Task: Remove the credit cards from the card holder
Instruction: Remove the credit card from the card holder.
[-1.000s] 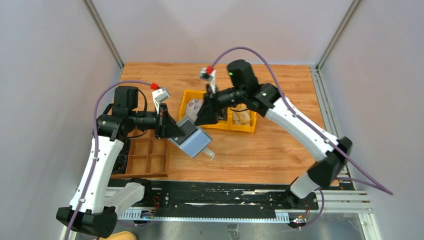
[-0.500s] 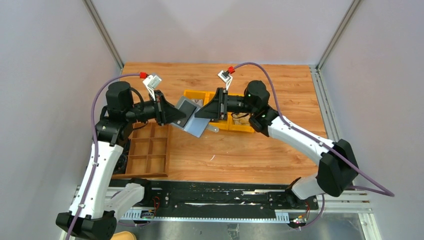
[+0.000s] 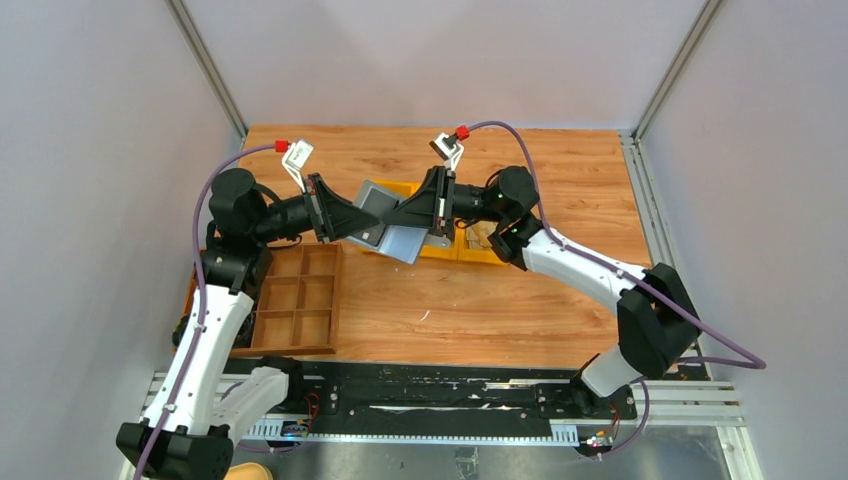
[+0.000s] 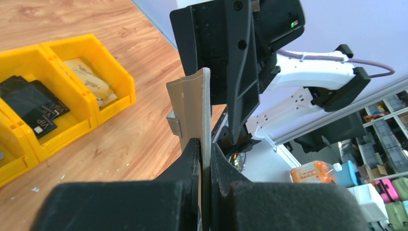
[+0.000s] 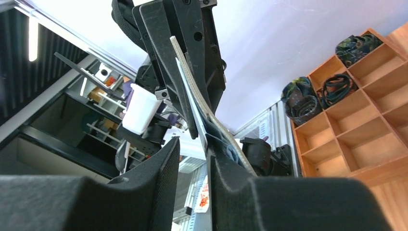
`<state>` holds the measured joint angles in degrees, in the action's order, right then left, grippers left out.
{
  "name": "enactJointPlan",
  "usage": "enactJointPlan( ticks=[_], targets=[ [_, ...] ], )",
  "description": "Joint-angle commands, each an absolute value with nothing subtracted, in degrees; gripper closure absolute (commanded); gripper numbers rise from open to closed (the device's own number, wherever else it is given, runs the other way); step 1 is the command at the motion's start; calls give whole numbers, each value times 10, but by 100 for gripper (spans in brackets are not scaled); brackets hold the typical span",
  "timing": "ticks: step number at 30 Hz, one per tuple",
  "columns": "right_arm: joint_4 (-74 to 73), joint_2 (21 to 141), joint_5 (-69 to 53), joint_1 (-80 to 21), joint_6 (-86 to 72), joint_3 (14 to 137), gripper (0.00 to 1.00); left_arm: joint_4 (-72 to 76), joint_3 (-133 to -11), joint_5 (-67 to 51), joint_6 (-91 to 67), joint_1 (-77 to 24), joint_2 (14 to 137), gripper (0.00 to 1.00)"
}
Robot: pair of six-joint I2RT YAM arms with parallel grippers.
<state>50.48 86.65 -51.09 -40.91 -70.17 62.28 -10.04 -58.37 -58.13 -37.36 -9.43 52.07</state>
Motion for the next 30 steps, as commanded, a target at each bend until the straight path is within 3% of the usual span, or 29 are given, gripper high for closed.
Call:
enactJointPlan(
  ticks=[1, 10, 19, 21, 27, 30],
  targets=[
    [608, 889, -516, -421, -759, 623, 74, -34, -584, -620, -429, -96, 507, 100],
    [749, 913, -518, -420, -852, 612, 99, -4, -594, -624, -490, -91, 509, 90],
    [699, 878, -528, -421, -805, 601, 100, 12, -605, -614, -512, -81, 508, 66],
    [672, 868, -529, -420, -785, 599, 100, 5, -608, -615, -506, -80, 507, 68],
    [639, 855, -534, -418, -763, 599, 100, -15, -614, -613, -491, -68, 503, 92],
    [649, 854, -535, -418, -766, 596, 99, -23, -618, -612, -485, -63, 501, 96]
  ],
)
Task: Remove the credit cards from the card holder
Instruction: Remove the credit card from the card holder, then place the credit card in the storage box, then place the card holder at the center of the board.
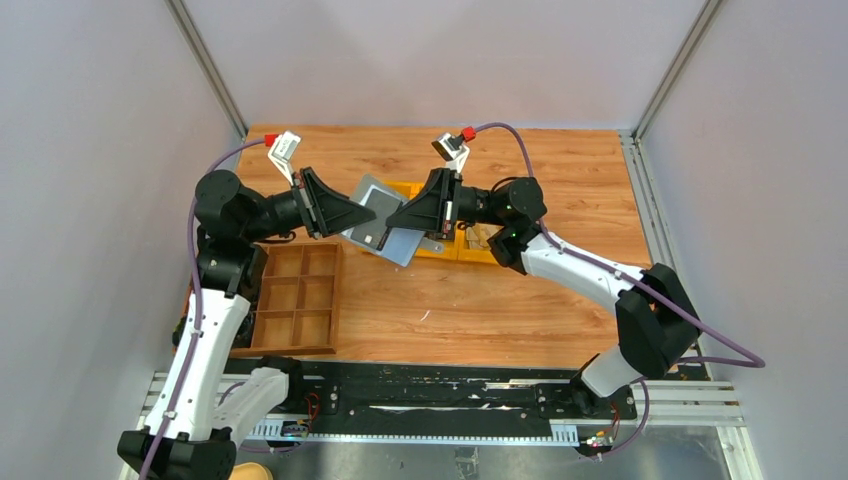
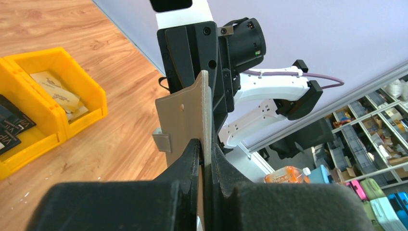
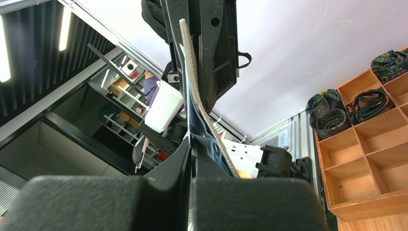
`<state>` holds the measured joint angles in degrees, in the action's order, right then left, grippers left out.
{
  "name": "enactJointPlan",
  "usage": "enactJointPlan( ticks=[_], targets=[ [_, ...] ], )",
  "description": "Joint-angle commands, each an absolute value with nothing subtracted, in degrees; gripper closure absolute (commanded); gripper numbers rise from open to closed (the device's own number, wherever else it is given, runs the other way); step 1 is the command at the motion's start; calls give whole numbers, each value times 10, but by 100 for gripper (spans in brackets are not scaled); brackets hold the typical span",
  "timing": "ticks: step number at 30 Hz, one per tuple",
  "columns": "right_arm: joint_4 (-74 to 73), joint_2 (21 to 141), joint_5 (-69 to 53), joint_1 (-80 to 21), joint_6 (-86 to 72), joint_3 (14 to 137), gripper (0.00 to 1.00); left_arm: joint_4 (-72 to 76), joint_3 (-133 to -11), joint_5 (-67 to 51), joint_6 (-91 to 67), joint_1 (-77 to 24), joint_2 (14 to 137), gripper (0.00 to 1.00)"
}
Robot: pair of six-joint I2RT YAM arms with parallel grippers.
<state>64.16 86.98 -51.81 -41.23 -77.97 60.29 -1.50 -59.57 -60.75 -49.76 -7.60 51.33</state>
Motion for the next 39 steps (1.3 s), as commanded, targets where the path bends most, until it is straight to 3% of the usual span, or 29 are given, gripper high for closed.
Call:
enactJointPlan(
  ticks=[1, 6, 19, 26, 29, 34, 39],
  targets=[
    [658, 853, -535, -418, -771, 594, 99, -25, -618, -612, -483, -62, 499, 96],
    [679, 864, -541, -416, -788, 594, 100, -53, -626, -603, -453, -60, 499, 100],
    [612, 809, -564, -369, -748, 549, 100, -170, -669, -578, -352, -32, 519, 100],
    [577, 780, -582, -325, -741, 529, 100, -284, -687, -557, -216, -31, 533, 100],
    [444, 753, -593, -292, -657, 536, 100, -347, -691, -552, -132, -32, 539, 100],
    [-37, 748, -465, -264, -309, 635, 100, -382, -637, -560, -82, -69, 544, 100],
    [-143, 833, -410, -233, -227, 687, 100, -440, -640, -507, -4, -195, 583, 100]
  ],
)
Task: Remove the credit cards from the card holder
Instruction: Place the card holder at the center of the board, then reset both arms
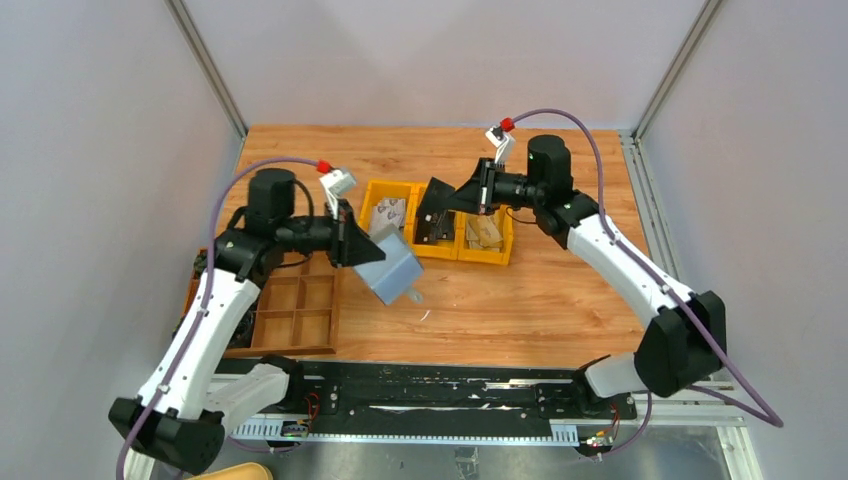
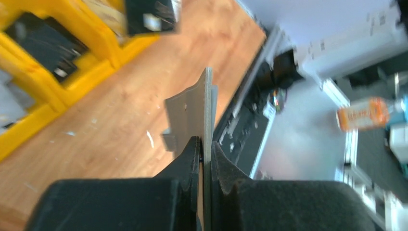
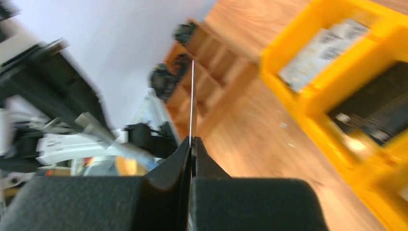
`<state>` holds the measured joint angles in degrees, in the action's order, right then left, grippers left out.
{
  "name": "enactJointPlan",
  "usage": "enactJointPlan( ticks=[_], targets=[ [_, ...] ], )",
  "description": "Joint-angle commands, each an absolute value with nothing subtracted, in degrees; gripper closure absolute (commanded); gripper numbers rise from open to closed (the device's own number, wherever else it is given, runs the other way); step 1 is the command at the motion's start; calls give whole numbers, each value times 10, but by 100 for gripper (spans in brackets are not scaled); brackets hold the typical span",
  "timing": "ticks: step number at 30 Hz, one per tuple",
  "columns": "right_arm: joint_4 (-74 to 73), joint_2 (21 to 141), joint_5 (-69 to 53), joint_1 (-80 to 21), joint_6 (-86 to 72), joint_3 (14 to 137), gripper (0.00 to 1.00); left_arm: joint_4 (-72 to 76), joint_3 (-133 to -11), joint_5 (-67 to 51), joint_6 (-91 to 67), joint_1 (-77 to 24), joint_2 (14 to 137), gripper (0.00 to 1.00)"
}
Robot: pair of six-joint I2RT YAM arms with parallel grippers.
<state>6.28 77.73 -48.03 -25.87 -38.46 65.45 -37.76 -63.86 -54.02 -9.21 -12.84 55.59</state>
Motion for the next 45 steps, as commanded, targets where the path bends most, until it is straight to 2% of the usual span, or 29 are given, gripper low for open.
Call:
enactJointPlan(
  ticks=[1, 8, 13, 20, 21, 25, 27, 29, 31, 34, 36, 41, 45],
  targets=[
    [-164, 850, -382, -231, -210, 699, 100, -456, -642, -501, 36, -208, 601, 100],
    [-249, 1008, -316, -230, -141, 814, 100, -521, -641, -431, 186, -238, 704, 100],
    [-271, 1114, -321, -233, -130, 893, 100, -521, -627, -384, 269, -273, 763, 100],
    [-282, 1192, -334, -242, -128, 947, 100, -522, -636, -394, 342, -281, 846, 99],
    [-282, 1196, -331, -242, -128, 950, 99, -522, -638, -391, 349, -283, 854, 99],
    [-281, 1191, -327, -242, -126, 958, 80, -468, -619, -322, 367, -304, 865, 98],
    [-281, 1181, -329, -242, -124, 963, 70, -428, -601, -269, 372, -323, 865, 90],
    [-284, 1166, -328, -242, -122, 966, 52, -406, -593, -234, 380, -338, 870, 84],
    [-291, 1146, -322, -242, -119, 964, 44, -409, -603, -237, 370, -339, 878, 73],
    [-292, 1103, -307, -241, -114, 943, 32, -412, -612, -245, 355, -339, 872, 24],
    [-285, 1063, -287, -241, -109, 918, 28, -420, -620, -242, 346, -339, 862, 3],
    [-222, 926, -216, -240, -124, 796, 25, -454, -649, -246, 321, -312, 789, 0],
    [-174, 804, -106, -211, -142, 667, 23, -426, -644, -249, 291, -218, 719, 0]
  ],
)
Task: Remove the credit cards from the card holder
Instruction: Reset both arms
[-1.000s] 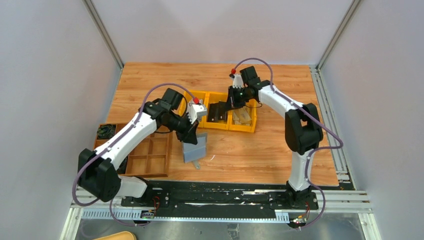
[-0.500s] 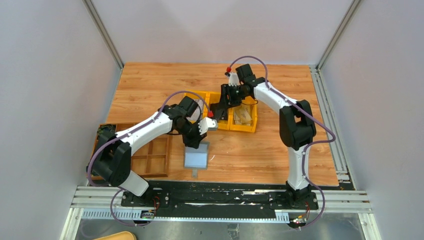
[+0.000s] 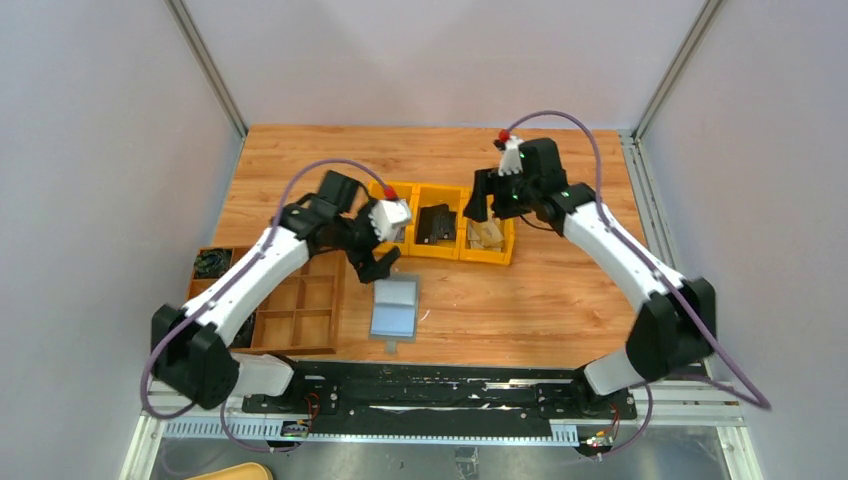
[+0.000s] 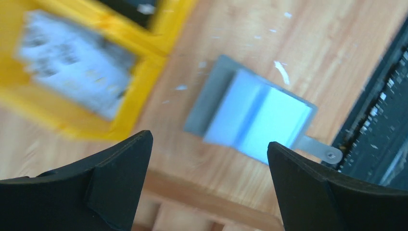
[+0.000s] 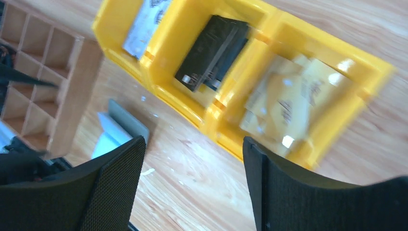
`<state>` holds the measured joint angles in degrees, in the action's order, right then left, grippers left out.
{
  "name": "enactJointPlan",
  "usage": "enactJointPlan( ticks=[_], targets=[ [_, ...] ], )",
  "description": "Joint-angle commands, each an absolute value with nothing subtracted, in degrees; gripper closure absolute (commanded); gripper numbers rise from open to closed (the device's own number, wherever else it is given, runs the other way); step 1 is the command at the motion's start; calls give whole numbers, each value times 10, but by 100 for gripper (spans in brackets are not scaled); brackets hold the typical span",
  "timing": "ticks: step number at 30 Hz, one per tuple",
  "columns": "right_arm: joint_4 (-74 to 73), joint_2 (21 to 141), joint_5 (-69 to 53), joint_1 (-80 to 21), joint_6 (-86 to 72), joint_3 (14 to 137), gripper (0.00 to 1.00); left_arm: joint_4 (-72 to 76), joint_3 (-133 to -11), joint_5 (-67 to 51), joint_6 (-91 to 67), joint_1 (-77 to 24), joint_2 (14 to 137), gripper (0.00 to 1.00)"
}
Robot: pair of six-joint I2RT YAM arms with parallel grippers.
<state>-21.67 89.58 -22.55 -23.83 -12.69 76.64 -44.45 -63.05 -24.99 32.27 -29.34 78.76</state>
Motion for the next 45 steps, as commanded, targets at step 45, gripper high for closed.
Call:
enactJointPlan(
  ticks=[45],
  targets=[
    [599, 807, 219, -54, 43, 126, 1, 623, -111, -8, 24, 6, 789, 0]
  ],
)
